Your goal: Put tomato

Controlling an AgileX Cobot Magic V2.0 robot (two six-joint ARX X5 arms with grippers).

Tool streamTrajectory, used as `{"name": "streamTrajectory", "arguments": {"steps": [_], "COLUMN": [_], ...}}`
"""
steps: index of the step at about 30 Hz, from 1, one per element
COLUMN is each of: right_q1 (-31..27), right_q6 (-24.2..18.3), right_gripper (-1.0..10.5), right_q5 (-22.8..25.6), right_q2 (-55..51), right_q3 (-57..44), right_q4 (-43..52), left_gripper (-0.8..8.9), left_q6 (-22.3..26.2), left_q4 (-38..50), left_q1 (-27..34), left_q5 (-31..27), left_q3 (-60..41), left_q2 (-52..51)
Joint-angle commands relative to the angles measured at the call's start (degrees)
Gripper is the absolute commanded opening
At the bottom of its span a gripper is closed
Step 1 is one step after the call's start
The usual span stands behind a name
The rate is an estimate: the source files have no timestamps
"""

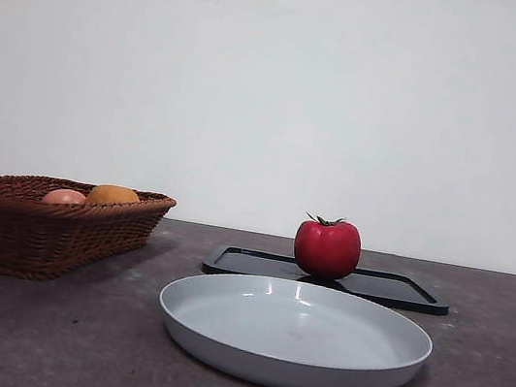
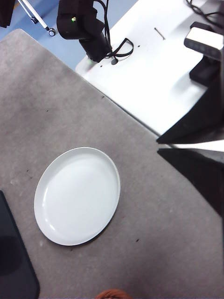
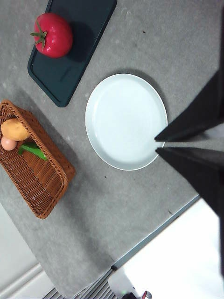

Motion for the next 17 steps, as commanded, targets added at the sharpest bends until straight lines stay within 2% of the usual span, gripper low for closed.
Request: {"name": "streamTrajectory", "arguments": {"steps": [1, 3, 6, 8, 13, 17], "right_q1": [0.3, 0.3, 0.3, 0.3, 0.3, 0.3], "right_q6": [0.0, 0.0, 0.0, 0.0, 0.0, 0.0], "right_gripper": [0.1, 0.1, 0.1, 0.1, 0.1, 0.1], "right_q5": [-0.1, -0.1, -0.1, -0.1, -0.1, -0.1], "right_q2": [0.2, 0.2, 0.2, 0.2, 0.2, 0.2], "right_q3": [0.3, 0.3, 0.3, 0.3, 0.3, 0.3], "right_q4": [0.6, 0.6, 0.6, 0.6, 0.6, 0.6], "left_gripper": [0.11, 0.11, 0.11, 0.11, 0.11, 0.11], "left_q6": [-0.8, 0.6, 1.4, 1.2, -2.6, -2.6], "left_q4": [2.8, 7.4, 19.5, 28.6, 47.5, 54.9], "left_q1": [-0.2, 0.3, 3.1, 5.7, 12.7, 16.7], "left_q5": [0.5, 0.2, -0.1, -2.6, -17.7, -24.9], "left_q3": [0.8, 0.8, 0.3, -1.0, -10.4, -20.7], "left_q2": [-0.3, -1.3, -3.9, -6.1, -13.0, -19.2]}}
